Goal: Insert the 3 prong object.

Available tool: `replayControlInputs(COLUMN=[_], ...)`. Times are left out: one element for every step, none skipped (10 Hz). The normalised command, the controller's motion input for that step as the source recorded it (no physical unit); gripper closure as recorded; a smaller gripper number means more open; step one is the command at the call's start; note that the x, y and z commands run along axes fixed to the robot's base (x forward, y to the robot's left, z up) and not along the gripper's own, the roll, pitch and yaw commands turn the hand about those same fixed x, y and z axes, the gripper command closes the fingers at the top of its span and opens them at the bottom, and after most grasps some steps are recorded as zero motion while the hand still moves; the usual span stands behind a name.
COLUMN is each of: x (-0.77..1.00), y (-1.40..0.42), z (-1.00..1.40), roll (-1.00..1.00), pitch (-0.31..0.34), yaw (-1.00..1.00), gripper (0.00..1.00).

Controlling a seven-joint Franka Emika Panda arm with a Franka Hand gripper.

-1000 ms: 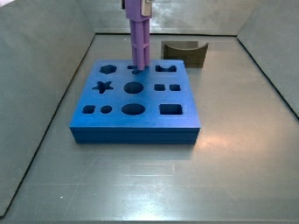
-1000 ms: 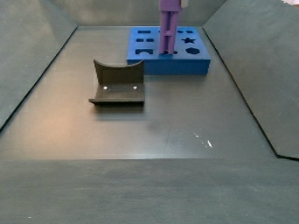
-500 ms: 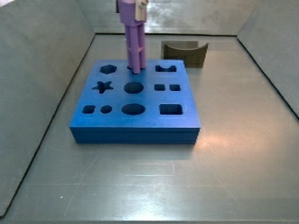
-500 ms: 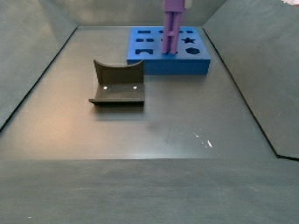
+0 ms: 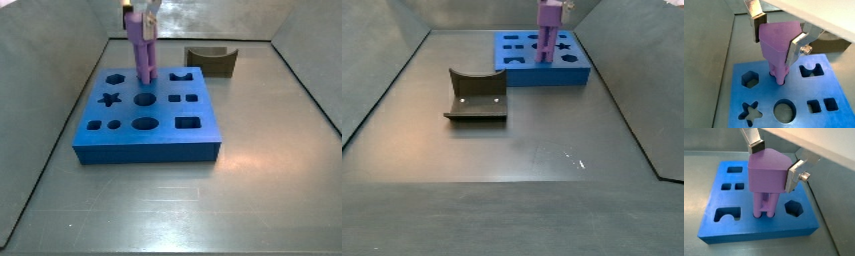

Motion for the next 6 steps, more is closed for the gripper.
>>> replayControlInputs(x=[0.14,0.26,0.22,0.14,0.04,0.00], y=[-0.03,-0.07,-0.12,-0.01,0.00,0.00], z=[-0.44,-0.41,-0.32,-0.19,0.00,0.00], roll=[-0.04,0.00,0.00,0.00,0.00,0.00], pitch=[-0.026,0.000,0.000,0.000,0.019,0.000], yaw=[-0.12,-0.13,-0.11,-0.01,0.00,0.00], gripper=[1.00,1.00,1.00,1.00,1.00,1.00])
